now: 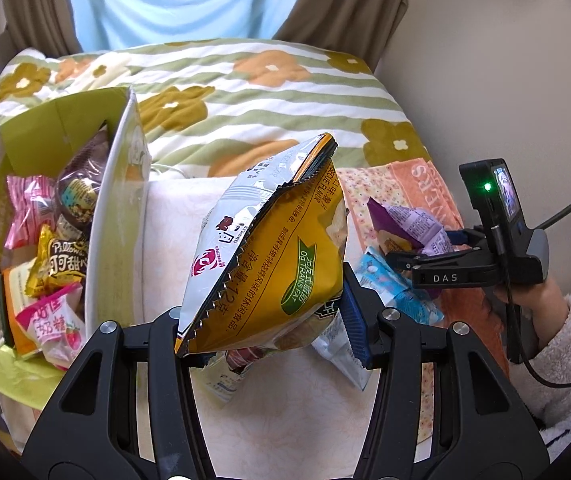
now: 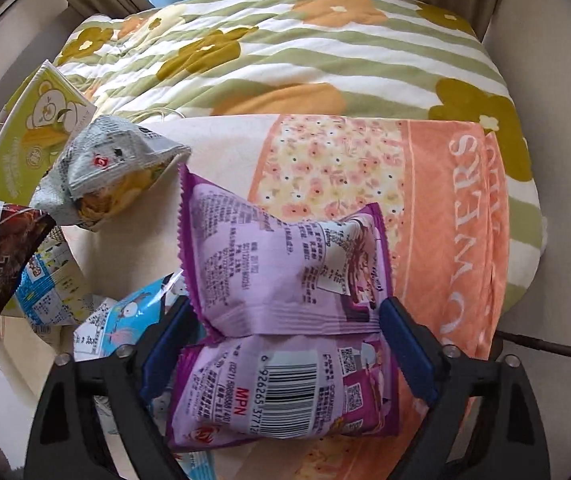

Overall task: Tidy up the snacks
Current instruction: 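Lift both bags and carry them toward the yellow box, then release yellow chip bag from left tool while right tool drops lilac bag into box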

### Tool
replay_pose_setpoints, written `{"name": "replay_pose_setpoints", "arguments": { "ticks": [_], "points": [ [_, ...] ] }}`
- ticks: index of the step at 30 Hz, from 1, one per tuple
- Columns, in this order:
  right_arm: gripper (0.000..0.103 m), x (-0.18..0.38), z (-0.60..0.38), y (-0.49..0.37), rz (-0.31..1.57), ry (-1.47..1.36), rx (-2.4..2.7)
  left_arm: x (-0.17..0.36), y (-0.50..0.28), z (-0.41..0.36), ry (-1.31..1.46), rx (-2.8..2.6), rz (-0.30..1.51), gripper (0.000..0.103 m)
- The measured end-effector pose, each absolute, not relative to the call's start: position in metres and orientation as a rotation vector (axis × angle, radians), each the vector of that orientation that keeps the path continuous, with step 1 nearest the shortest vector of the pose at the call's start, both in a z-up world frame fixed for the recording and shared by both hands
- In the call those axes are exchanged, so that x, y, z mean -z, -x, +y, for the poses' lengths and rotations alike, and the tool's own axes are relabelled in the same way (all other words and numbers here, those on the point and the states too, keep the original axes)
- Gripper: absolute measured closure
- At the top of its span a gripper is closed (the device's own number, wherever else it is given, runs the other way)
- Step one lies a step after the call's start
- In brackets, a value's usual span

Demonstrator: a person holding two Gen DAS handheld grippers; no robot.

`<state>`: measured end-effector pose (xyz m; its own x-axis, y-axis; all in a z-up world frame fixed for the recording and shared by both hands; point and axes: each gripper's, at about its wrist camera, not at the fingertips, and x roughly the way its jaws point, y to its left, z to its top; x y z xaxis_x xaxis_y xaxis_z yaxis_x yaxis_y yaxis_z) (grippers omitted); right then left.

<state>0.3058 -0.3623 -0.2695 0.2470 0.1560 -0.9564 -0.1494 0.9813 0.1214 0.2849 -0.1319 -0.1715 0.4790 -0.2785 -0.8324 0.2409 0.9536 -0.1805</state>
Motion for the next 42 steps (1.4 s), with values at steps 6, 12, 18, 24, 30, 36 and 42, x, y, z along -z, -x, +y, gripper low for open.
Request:
{"name": "replay_pose_setpoints", "arguments": {
  "ticks": [6,12,18,24,30,36,42],
  "points": [
    [0.042,0.264,-0.371,-0.3,1.286,-0.009,-0.205,0.173,-0.287,-0.135,0.033,0.338,1.024,0.056],
    [0.044,0.24,-0.379,-0.294,1.227,-0.062,-0.21,0.166,-0.283,-0.133,0.039,0.346,0.998,0.056],
    [0.044,0.189,-0.374,-0.28,1.128,-0.055,-0.24,0.141,-0.271,-0.127,0.037,0.335,0.938,0.056],
    [0.044,0.138,-0.349,-0.27,1.026,-0.025,-0.312,0.105,-0.266,-0.098,0.032,0.287,0.849,0.056],
    [0.044,0.099,-0.292,-0.276,0.939,0.003,-0.389,0.074,-0.276,-0.041,0.023,0.22,0.78,0.056],
    [0.044,0.079,-0.213,-0.294,0.891,0.017,-0.447,0.066,-0.302,0.036,0.004,0.172,0.784,0.056],
    [0.044,0.08,-0.131,-0.314,0.903,0.003,-0.477,0.076,-0.335,0.108,-0.018,0.16,0.832,0.056]
  ]
}}
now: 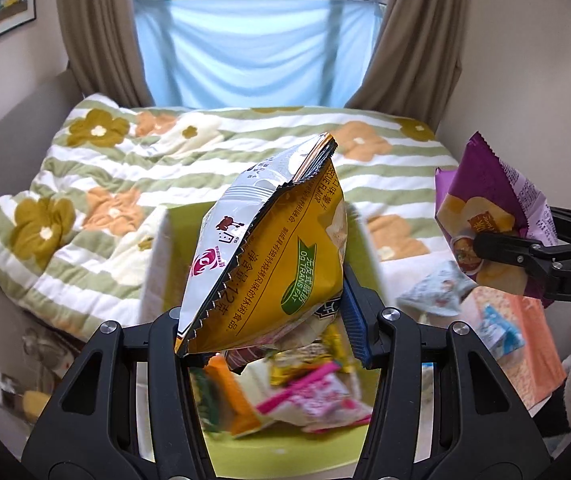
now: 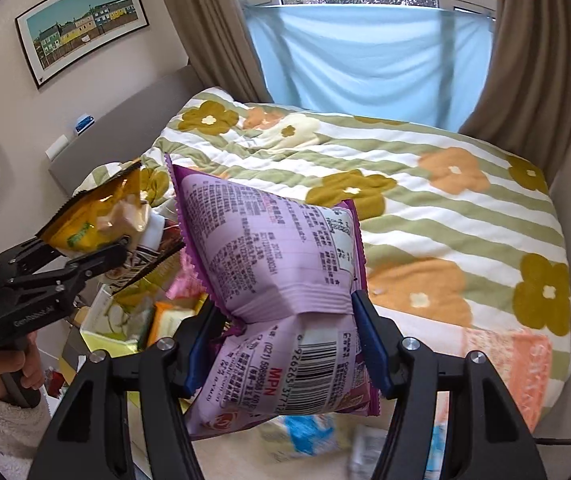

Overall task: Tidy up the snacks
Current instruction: 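Release yellow chip bag from left tool while right tool drops lilac bag into box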

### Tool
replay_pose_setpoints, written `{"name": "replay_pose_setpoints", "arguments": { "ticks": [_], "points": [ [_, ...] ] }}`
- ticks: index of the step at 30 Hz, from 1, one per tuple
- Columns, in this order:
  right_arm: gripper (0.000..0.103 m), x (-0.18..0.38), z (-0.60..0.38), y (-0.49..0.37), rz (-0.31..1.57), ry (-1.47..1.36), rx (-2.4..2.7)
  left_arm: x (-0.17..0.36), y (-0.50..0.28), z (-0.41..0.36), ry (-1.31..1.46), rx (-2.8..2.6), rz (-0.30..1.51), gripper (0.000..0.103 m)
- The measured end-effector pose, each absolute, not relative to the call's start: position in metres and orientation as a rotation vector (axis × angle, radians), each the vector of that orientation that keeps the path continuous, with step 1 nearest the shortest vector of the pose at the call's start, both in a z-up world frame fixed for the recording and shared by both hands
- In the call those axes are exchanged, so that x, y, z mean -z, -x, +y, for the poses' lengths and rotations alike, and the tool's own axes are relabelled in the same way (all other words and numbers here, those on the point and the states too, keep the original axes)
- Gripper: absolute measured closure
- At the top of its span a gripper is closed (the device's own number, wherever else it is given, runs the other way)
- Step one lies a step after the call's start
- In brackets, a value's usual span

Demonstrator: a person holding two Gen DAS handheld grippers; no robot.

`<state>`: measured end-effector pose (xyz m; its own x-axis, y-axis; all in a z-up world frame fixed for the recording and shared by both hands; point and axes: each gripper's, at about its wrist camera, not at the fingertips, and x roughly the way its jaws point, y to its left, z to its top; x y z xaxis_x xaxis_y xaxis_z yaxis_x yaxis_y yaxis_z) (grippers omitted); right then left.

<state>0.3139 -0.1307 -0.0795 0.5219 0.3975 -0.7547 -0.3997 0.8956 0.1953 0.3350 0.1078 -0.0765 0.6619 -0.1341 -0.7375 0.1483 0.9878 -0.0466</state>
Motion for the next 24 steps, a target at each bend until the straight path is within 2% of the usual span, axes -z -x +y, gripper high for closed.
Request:
{"name": "replay_pose_setpoints", "arguments": {
  "ticks": [10,11,12,14,24],
  "points": [
    [0.044,0.098,-0.049,-0.331,0.968,-0.06,-0.409,0.118,-0.397,0.166,-0.077,0.242,0.933,0.054],
    [0.044,0.1,-0.046,-0.331,0.975,-0.07,-0.395,0.12,-0.399,0.169,-0.072,0.25,0.939,0.047],
    [0.044,0.102,-0.042,-0.33,0.982,-0.08,-0.382,0.123,-0.401,0.172,-0.062,0.263,0.946,0.027],
    [0.044,0.105,-0.039,-0.33,0.992,-0.089,-0.367,0.126,-0.398,0.176,-0.046,0.278,0.942,0.001],
    [0.044,0.124,-0.025,-0.324,1.046,-0.092,-0.372,0.119,-0.348,0.201,0.006,0.249,0.927,0.0]
  ]
}}
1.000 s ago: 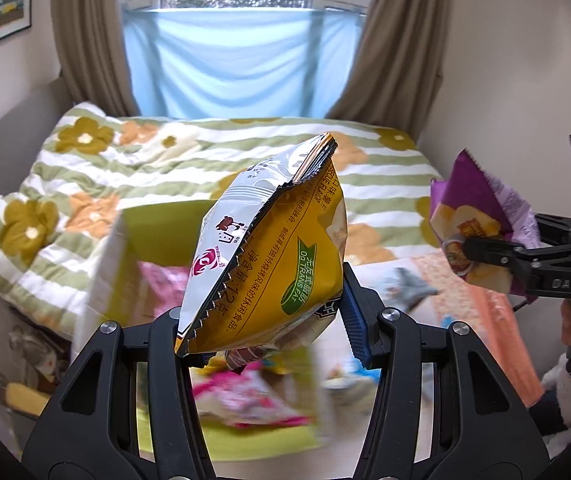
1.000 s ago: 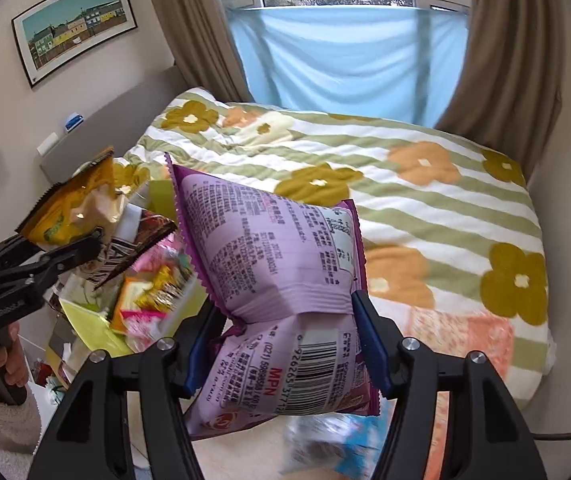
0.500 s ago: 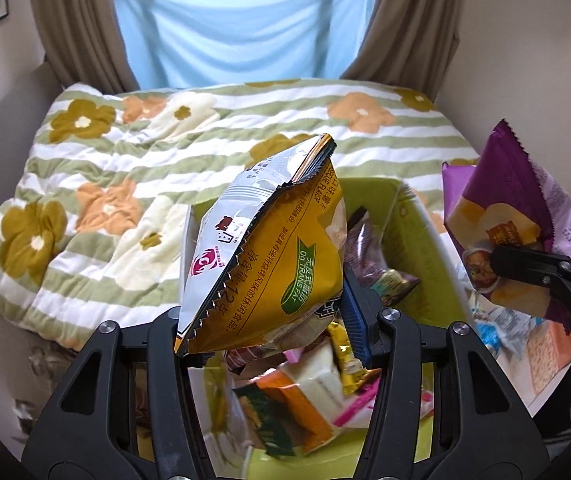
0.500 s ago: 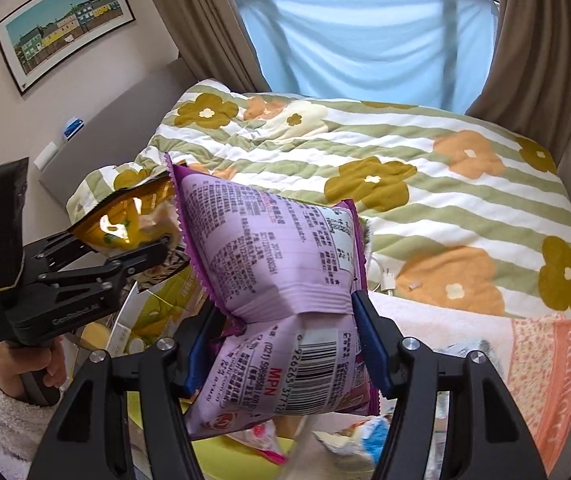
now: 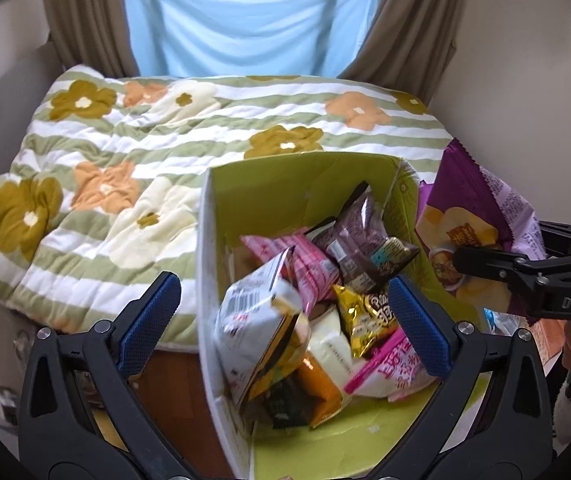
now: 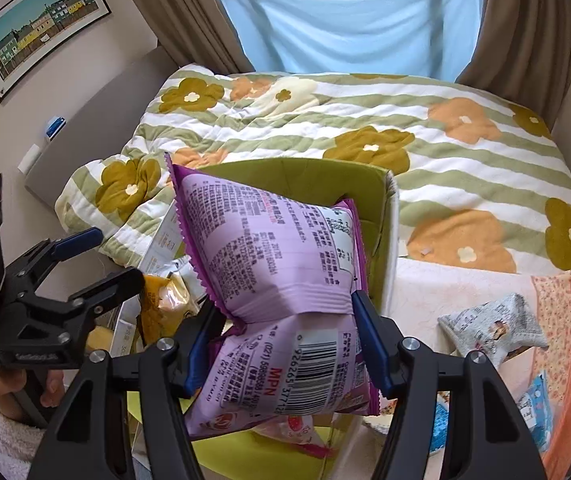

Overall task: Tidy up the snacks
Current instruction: 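Release yellow chip bag from left tool while right tool drops lilac bag into box, then move both tools back over the remaining snacks on the table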

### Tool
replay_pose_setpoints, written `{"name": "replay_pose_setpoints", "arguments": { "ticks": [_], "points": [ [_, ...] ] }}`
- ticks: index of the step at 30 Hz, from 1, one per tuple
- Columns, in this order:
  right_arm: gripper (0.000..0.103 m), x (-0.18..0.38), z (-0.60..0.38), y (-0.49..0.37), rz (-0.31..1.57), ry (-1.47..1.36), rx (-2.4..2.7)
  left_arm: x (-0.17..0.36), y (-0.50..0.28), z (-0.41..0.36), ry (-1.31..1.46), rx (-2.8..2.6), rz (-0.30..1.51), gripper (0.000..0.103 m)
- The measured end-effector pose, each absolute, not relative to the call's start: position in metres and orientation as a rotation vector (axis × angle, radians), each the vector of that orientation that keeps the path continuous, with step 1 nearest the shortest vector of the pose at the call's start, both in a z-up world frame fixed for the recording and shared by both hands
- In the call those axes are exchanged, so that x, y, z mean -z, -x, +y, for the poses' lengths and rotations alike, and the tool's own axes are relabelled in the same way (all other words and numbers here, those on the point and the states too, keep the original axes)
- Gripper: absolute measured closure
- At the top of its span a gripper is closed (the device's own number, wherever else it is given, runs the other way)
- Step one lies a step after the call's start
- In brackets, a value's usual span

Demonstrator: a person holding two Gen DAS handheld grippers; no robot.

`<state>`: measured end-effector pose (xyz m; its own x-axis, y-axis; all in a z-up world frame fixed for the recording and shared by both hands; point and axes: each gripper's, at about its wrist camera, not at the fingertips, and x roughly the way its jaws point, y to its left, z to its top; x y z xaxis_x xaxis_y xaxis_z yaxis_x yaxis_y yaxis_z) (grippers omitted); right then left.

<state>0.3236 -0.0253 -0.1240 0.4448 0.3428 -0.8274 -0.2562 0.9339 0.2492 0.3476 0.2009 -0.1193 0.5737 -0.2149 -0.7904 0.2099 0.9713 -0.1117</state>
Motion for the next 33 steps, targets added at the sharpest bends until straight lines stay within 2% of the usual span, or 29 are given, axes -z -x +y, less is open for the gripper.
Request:
{"name": "replay_pose_setpoints", "arguments": {
  "ticks": [8,9,10,12,17,19,33],
  "points": [
    [0.041,0.129,-0.001,-0.326,1.052,-0.041,-0.393,0.121,-0.322,0.224,0.06,0.19,0.937,0.0],
    [0.035,0.129,0.001,-0.326,1.045,-0.034,-0.391,0.121,-0.32,0.225,0.063,0.183,0.939,0.0],
    [0.021,0.128,0.003,-0.325,1.034,-0.027,-0.389,0.121,-0.319,0.226,0.063,0.176,0.939,0.0],
    [0.008,0.123,0.005,-0.322,0.997,-0.035,-0.406,0.12,-0.315,0.229,0.058,0.164,0.938,0.0],
    [0.006,0.12,-0.002,-0.312,0.95,-0.083,-0.423,0.118,-0.306,0.234,0.064,0.142,0.943,0.0],
    [0.001,0.123,-0.003,-0.308,0.956,-0.083,-0.417,0.12,-0.304,0.234,0.07,0.145,0.946,0.0],
    [0.001,0.112,-0.027,-0.276,0.993,-0.175,-0.396,0.116,-0.291,0.21,0.057,0.212,0.947,0.0]
  ]
}}
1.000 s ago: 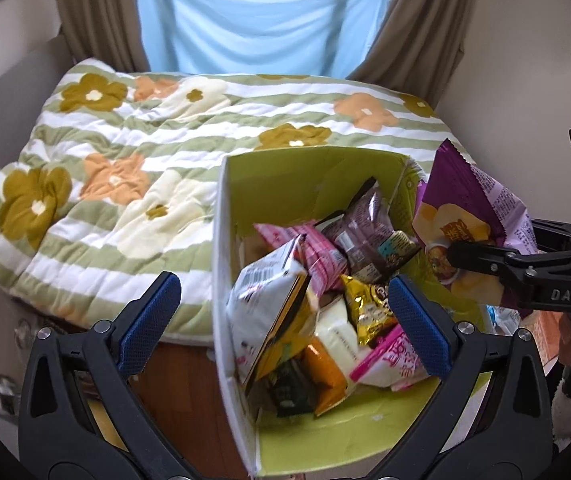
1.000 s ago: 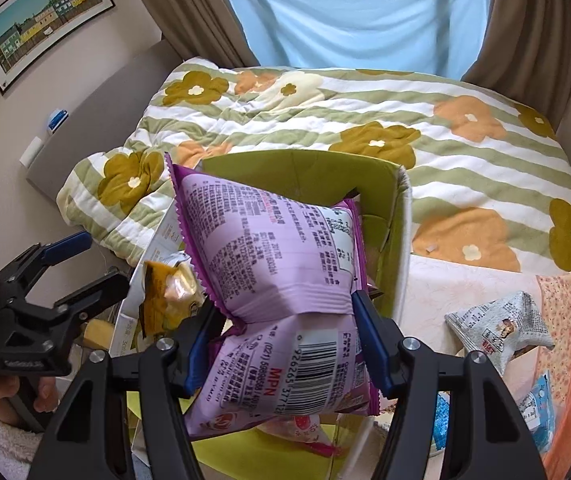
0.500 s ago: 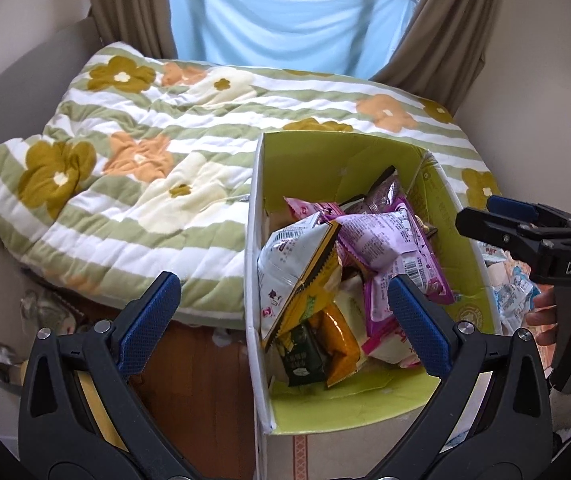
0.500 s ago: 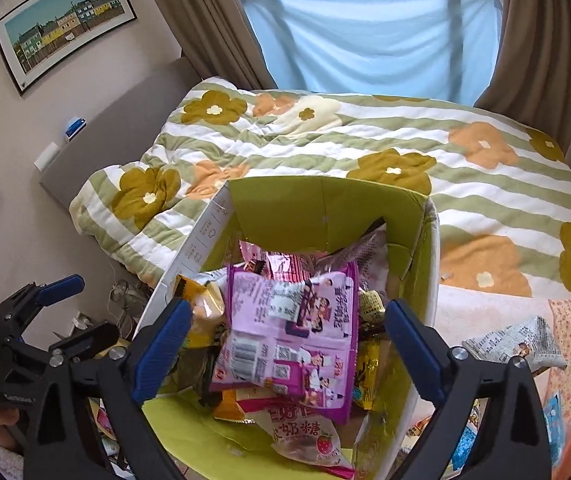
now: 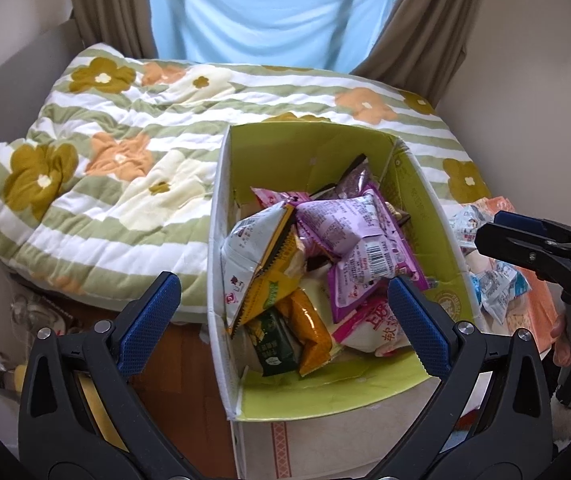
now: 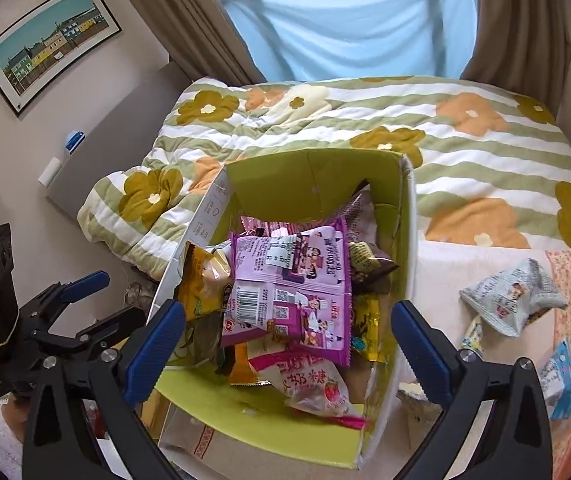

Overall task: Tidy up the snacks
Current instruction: 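Move both tools back over the remaining snacks on the table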

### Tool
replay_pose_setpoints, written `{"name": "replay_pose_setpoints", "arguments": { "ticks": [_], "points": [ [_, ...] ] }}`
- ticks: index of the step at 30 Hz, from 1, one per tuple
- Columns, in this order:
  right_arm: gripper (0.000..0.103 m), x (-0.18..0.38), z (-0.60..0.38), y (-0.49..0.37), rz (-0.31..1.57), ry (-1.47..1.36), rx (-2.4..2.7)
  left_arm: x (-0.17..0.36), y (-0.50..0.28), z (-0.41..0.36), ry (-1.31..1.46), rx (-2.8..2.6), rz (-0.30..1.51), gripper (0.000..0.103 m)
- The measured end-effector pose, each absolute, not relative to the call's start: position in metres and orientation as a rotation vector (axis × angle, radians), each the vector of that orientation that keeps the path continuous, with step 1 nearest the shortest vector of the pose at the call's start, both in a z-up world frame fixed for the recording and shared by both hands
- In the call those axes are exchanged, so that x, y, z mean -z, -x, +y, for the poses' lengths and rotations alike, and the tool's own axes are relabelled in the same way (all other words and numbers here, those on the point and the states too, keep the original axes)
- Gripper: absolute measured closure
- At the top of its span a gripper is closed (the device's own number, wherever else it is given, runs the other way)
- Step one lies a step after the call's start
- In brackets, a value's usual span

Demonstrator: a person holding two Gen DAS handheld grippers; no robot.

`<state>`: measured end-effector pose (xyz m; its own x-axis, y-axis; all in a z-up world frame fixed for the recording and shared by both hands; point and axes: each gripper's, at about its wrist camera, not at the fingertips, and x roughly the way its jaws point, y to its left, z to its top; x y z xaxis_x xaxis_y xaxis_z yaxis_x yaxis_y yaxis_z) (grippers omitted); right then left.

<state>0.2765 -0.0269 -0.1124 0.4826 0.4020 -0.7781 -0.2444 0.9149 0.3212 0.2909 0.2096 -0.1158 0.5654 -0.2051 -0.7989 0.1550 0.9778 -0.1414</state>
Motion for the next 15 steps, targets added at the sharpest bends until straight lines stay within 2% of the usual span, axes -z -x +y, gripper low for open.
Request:
{"name": "replay_pose_setpoints", "arguments": {
  "ticks": [7,15],
  "points": [
    [0.001,0.093,-0.072,-0.25,0.923,-0.158,-0.351,0.098,-0.276,0.166,0.033,0.239,0.906,0.0],
    [0.001,0.077,-0.171,-0.21,0.898,-0.099,-0.271,0.082,-0.245,0.064,0.036,0.302,0.861,0.0]
  ]
}}
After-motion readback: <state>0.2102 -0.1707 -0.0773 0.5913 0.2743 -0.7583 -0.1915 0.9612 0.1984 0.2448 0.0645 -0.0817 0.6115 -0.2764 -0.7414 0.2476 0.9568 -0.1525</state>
